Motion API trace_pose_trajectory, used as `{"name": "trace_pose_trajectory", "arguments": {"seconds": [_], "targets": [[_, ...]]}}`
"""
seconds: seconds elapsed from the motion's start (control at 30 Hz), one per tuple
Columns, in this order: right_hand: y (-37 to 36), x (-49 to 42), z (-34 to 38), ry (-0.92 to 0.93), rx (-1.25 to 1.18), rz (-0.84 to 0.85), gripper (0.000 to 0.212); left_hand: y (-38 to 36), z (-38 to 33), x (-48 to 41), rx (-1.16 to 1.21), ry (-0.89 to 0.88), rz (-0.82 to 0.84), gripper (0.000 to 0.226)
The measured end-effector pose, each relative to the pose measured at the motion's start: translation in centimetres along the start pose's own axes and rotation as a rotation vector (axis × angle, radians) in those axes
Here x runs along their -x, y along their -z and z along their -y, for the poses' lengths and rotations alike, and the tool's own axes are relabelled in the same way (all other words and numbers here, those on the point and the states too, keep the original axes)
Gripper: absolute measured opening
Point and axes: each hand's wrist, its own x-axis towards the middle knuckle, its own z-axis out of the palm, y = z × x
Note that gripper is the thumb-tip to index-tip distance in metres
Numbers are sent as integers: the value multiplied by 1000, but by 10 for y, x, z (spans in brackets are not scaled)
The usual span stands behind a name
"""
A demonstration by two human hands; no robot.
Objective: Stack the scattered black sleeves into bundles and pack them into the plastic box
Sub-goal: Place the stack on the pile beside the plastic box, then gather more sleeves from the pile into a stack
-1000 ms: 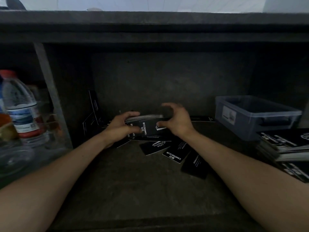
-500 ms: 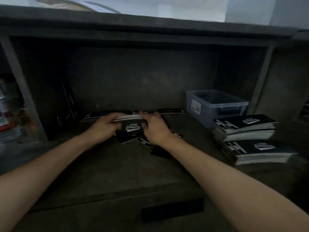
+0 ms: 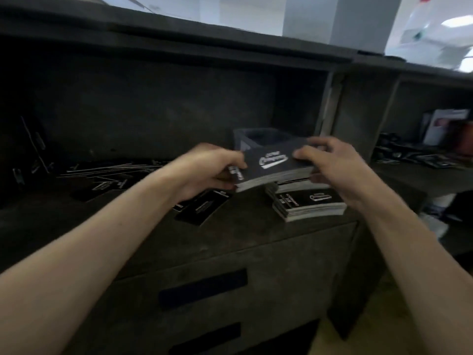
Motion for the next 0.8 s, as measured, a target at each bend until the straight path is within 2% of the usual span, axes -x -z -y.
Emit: {"name": "trace_pose_trajectory", "arguments": {"seconds": [0.13,0.27,0.33,0.4,0.43,0.47,0.53,0.67,0.73,0.8], "targets": [[43,3,-29,-187,-20,-84,37,-53,-3,-21,-96,82,80,33],[55,-4,-54,-238,96,-139,43,-85,6,-35,-284,52,18,27],[52,-4,-61,-231,185,-136,40,-91,13,-39,-394,16,-50,41],[47,-5,-67,-153,380,-209,51,-91,19,-42,-479,-11,-135,66],[45,-6,-68,-105,485,-263,60,-91,22,-43,-488,-25,-154,70],[44,-7,-69,-68,557,-303,67,-91,23,-42,-477,-38,-155,69],[41,-6,-64,-1,598,-334,68,-88,27,-40,-467,-72,-150,61],[6,3,-31,360,554,-401,37,-47,35,-39,-524,-172,-256,33],[-26,4,-12,489,491,-323,22,-6,39,-34,-661,-237,-334,19],[-63,-3,3,532,442,-162,18,45,45,-24,-846,-246,-399,15]]}}
